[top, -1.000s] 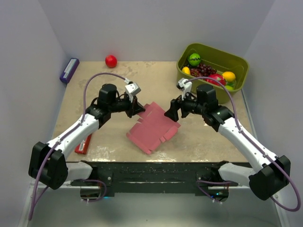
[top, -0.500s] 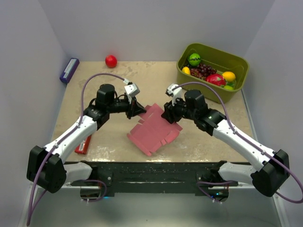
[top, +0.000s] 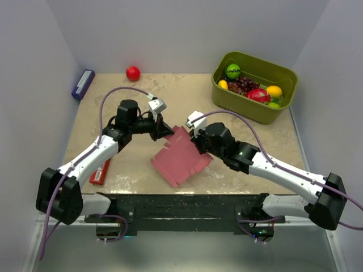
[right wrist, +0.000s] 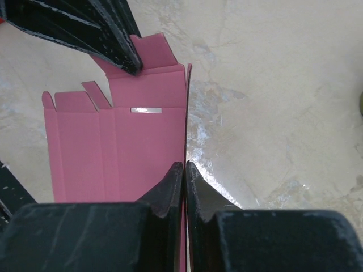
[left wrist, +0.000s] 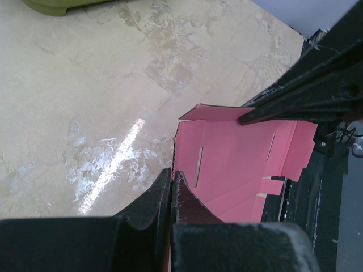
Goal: Fold the paper box
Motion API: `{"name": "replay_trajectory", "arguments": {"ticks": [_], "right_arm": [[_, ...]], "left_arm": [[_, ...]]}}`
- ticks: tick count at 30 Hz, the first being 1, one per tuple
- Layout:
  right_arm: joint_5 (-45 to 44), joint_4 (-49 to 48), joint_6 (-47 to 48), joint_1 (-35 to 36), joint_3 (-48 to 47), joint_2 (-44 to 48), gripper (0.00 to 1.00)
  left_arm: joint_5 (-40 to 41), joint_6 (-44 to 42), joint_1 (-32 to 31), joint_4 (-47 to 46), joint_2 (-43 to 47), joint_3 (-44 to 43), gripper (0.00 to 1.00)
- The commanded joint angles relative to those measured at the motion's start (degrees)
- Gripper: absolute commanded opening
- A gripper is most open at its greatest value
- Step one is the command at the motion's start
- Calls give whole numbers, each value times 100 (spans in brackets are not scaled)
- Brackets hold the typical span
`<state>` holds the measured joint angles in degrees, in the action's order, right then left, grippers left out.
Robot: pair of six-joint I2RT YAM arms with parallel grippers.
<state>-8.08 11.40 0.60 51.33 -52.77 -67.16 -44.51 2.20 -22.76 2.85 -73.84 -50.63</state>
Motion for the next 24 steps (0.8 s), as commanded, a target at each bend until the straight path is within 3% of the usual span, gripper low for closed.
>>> {"name": "replay_trajectory", "arguments": {"ticks": [1, 5, 10, 14, 15, 17, 18, 21, 24], "right_arm": [[-1589, -331, 230, 570, -22, -183, 1], [-2487, -480, 370, 1149, -31, -465, 0], [-3032, -472, 178, 1318, -163, -869, 1], [-3235, -183, -428, 1318, -409, -940, 28], [-3296, -138, -499, 1309, -496, -922, 47], [-3428, 150, -857, 1309, -646, -870, 63], [-3437, 248, -990, 1301, -820, -843, 77], [-3149, 617, -1606, 1248, -1181, -729, 87], [-2849, 443, -2115, 1239, -1201, -650, 87]], "left_arm": [[-136, 360, 184, -435, -121, -43, 0], [-251, 588, 316, -531, -271, -52, 0], [-304, 651, 352, -593, -271, -17, 0], [100, 537, 352, -532, -87, 36, 0], [231, 501, 352, -523, -25, 45, 0], [749, 431, 352, -549, 238, 158, 0], [925, 431, 352, -575, 352, 211, 0], [1532, 404, 299, -742, 792, 475, 0], [2138, 562, 281, -795, 1091, 659, 0]]}}
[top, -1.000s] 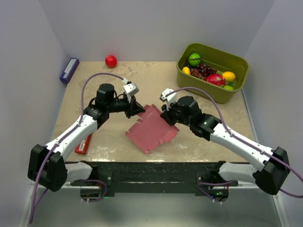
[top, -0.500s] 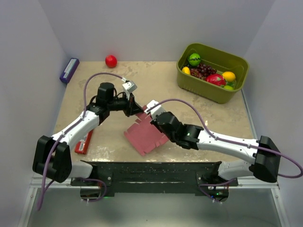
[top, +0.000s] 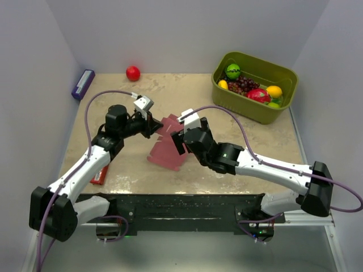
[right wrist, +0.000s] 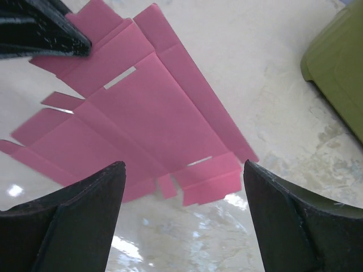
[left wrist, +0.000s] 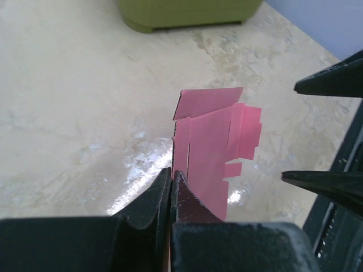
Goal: Fold the paper box
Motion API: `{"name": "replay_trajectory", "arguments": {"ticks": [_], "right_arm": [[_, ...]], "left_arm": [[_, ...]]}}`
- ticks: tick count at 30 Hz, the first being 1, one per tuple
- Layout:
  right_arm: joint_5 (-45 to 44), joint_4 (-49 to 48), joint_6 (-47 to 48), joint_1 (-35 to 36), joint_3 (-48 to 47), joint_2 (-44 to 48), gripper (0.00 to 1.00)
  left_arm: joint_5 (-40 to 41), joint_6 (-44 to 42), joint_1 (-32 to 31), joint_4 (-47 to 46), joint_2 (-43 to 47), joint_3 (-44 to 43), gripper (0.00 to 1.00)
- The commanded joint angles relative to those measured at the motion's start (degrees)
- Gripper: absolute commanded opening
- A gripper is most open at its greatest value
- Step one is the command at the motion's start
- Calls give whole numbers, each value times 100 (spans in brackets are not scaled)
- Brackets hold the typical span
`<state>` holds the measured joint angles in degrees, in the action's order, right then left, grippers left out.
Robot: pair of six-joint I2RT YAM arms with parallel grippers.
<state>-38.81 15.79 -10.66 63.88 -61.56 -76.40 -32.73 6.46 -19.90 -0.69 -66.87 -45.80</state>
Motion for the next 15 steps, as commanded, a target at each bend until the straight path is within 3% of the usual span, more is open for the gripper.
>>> {"name": "replay_trajectory", "arguments": {"ticks": [1, 8, 15], "right_arm": [[285, -84, -1078, -7, -295, 257, 85], [1147, -1163, -2369, 20, -102, -199, 79], [1385, -1553, -2810, 98, -391, -920, 70]], "left_arm": [[1153, 189, 4, -406, 403, 177, 0], [1234, 794, 13, -309, 69, 115, 0], [1129, 1121, 13, -406, 25, 186, 0]]}}
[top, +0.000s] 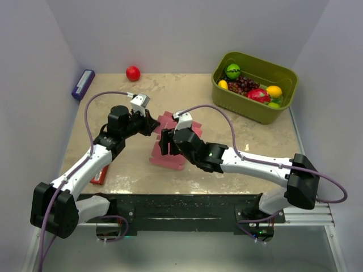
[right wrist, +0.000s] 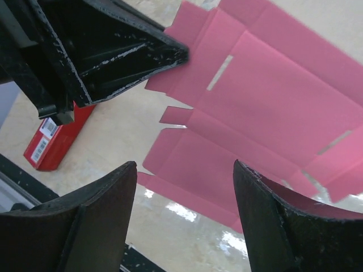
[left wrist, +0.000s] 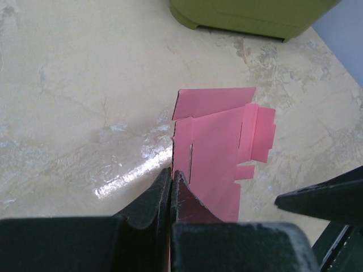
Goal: Fold the paper box
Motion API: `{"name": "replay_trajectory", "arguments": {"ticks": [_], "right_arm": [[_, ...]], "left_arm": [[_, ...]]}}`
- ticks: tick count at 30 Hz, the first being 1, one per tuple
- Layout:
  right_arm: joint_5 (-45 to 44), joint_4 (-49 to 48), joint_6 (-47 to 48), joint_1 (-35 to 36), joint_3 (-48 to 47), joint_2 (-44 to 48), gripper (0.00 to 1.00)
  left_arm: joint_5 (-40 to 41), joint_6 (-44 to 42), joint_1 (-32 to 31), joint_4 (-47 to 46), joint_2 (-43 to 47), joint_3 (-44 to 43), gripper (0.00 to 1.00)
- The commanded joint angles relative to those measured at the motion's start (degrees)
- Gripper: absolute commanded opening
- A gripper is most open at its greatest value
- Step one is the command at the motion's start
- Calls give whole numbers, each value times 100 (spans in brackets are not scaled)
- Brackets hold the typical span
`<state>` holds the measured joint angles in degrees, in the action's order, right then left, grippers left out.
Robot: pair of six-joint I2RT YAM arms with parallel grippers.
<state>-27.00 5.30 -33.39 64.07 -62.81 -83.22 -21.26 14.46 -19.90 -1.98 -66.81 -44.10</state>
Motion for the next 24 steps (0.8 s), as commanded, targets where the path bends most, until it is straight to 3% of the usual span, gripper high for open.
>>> {"name": "replay_trajectory", "arguments": {"ticks": [1, 24], "right_arm": [[196, -504, -563, 88, -311, -421, 69], [-709, -258, -836, 88, -997, -1311, 59]], "left_arm": [[-19, 347, 13, -286, 18, 15, 0], [-186, 277, 13, -338, 150, 59, 0]]}}
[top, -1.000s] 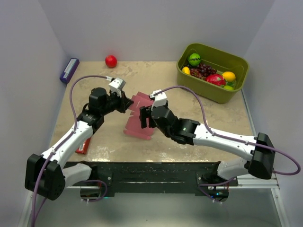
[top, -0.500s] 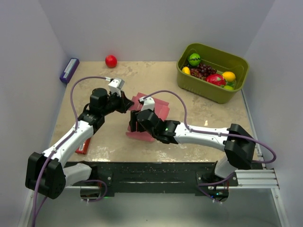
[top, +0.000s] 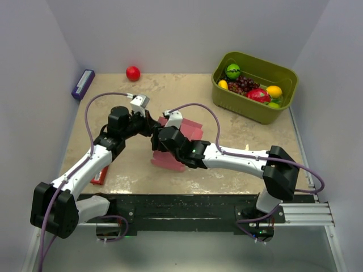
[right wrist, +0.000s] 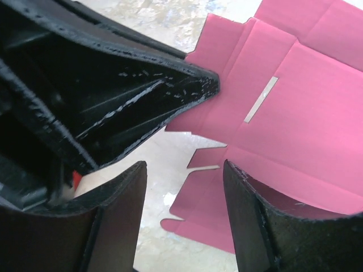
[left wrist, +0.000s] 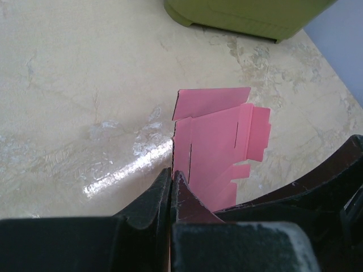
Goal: Fold the paper box
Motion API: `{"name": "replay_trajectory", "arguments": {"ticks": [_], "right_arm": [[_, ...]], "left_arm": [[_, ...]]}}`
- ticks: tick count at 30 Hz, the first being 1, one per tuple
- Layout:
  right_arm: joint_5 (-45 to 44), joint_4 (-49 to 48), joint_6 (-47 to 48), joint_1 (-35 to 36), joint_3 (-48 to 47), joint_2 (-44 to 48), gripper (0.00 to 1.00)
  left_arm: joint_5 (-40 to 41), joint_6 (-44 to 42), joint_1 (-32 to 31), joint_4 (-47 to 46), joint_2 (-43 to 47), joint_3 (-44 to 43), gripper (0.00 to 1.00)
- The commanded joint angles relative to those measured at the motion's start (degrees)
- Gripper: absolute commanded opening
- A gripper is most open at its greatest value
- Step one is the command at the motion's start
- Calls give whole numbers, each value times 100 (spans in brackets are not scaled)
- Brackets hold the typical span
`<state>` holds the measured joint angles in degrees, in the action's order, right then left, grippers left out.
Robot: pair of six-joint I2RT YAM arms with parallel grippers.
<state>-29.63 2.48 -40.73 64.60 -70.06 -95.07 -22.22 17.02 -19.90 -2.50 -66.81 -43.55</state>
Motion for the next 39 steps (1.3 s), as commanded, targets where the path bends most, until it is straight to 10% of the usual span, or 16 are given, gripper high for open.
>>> {"name": "replay_trajectory", "arguments": {"ticks": [1, 28, 39], "right_arm": [[-474, 24, -93, 27, -280, -170, 58], [-377, -177, -207, -325, 457, 128, 36], [1361, -1803, -321, -1115, 1679, 612, 36]], "left_arm": [[-90, 12, 13, -286, 159, 4, 0], [-55, -76, 4, -251, 177, 13, 0], [-248, -163, -40, -295, 80, 13, 0]]}}
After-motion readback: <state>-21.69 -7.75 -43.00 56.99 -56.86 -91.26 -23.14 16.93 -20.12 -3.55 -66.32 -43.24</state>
